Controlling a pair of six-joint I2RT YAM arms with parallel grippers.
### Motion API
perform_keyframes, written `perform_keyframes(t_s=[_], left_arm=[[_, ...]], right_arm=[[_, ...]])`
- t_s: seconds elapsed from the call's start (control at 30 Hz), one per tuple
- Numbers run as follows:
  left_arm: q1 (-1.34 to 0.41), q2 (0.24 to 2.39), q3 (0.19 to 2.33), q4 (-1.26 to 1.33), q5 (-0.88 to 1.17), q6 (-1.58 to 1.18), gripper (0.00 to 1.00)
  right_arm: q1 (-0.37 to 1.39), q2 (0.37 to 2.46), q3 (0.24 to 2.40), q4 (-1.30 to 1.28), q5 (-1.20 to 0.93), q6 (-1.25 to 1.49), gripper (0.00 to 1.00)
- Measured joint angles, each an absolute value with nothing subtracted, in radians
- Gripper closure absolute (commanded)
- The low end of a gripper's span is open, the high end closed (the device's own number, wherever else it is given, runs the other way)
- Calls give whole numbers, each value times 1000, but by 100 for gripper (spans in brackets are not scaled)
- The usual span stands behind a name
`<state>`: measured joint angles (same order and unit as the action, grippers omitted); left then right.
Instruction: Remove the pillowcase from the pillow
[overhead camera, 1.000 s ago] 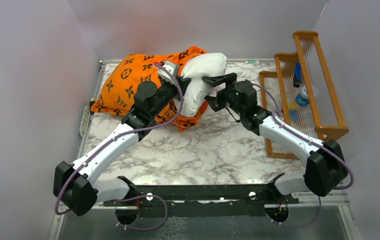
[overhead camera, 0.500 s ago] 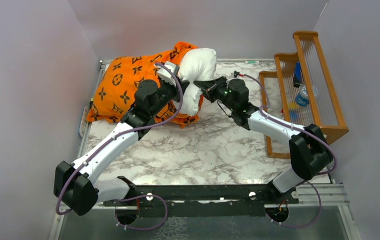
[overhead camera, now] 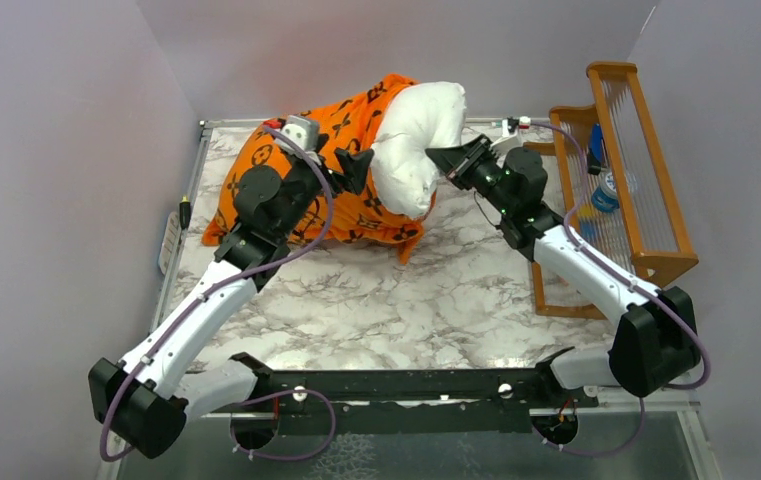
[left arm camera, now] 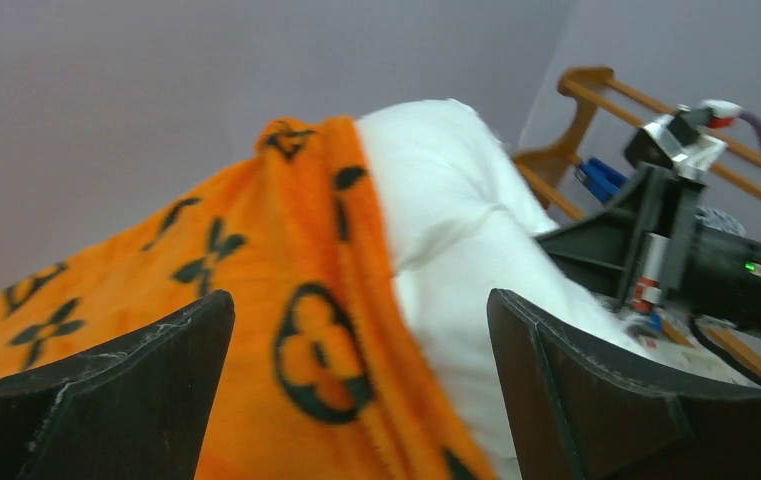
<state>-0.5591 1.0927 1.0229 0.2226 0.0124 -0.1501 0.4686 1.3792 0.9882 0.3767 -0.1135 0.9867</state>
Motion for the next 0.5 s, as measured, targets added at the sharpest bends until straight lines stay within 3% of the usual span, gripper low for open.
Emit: perform_keyframes(t_s=[0.27,0.5], left_arm=[[-399,1154,950,282,30,-257,1],[-389,1231,948,312,150,-315,1]], right_arm=[[439,1338,988,356,-262,837,99],[435,1331,990,306,-299,765,99]])
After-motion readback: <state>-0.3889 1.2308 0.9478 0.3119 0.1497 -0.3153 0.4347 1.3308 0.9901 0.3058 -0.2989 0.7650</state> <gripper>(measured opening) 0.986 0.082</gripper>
